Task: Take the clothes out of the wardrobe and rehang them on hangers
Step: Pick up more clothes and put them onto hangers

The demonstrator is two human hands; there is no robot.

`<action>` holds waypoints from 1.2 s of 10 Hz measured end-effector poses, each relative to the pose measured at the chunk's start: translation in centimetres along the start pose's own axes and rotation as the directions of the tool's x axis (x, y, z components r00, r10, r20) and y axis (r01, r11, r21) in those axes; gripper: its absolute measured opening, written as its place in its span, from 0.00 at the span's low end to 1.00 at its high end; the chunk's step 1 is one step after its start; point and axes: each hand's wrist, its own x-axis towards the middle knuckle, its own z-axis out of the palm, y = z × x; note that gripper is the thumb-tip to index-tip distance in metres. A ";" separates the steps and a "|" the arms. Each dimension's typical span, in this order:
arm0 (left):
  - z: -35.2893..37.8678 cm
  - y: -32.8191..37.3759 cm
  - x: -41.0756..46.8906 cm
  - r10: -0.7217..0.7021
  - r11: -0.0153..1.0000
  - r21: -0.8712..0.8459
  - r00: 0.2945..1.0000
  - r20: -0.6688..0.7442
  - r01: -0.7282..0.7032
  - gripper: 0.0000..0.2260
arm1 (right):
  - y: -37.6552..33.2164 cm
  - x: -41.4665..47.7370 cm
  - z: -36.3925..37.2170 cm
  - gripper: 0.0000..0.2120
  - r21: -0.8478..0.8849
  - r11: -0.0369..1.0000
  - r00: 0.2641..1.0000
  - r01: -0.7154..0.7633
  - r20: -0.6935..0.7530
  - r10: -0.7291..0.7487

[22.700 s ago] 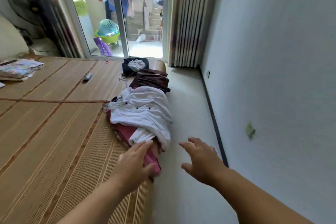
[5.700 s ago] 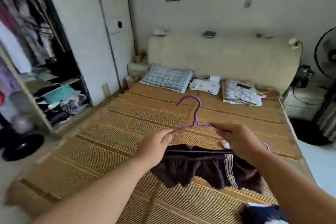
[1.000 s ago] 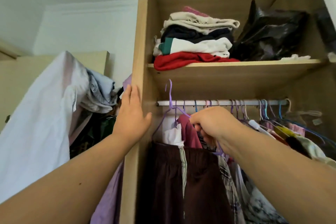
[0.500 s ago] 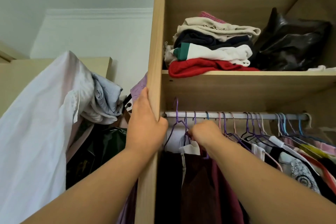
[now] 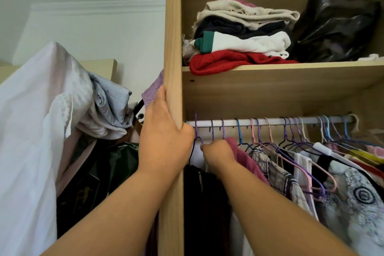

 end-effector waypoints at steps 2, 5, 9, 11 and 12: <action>0.1 -0.1 0.0 -0.015 1.000 0.005 1.000 -0.003 0.015 0.38 | 0.3 0.1 1.1 0.18 0.044 0.997 0.998 -0.061 0.028 0.060; -0.2 0.2 -0.4 -0.011 1.000 -0.014 1.000 0.003 0.011 0.38 | -0.8 0.6 1.2 0.17 -0.237 0.971 0.991 0.011 0.134 0.022; -0.4 0.0 -1.2 -0.006 1.000 -0.023 1.000 -0.012 0.006 0.35 | 1.6 -5.9 -1.1 0.28 -0.165 0.922 0.925 0.350 -0.097 -0.368; -0.8 0.0 -3.9 0.060 0.992 0.106 0.995 0.082 -0.068 0.36 | 5.1 -10.3 -6.0 0.31 -0.358 0.796 0.819 0.488 -0.128 -0.560; -0.4 -0.3 -6.5 0.204 0.922 0.310 0.972 0.120 -0.232 0.35 | 8.4 -12.3 -9.8 0.32 -0.500 0.716 0.765 0.488 -0.150 -0.626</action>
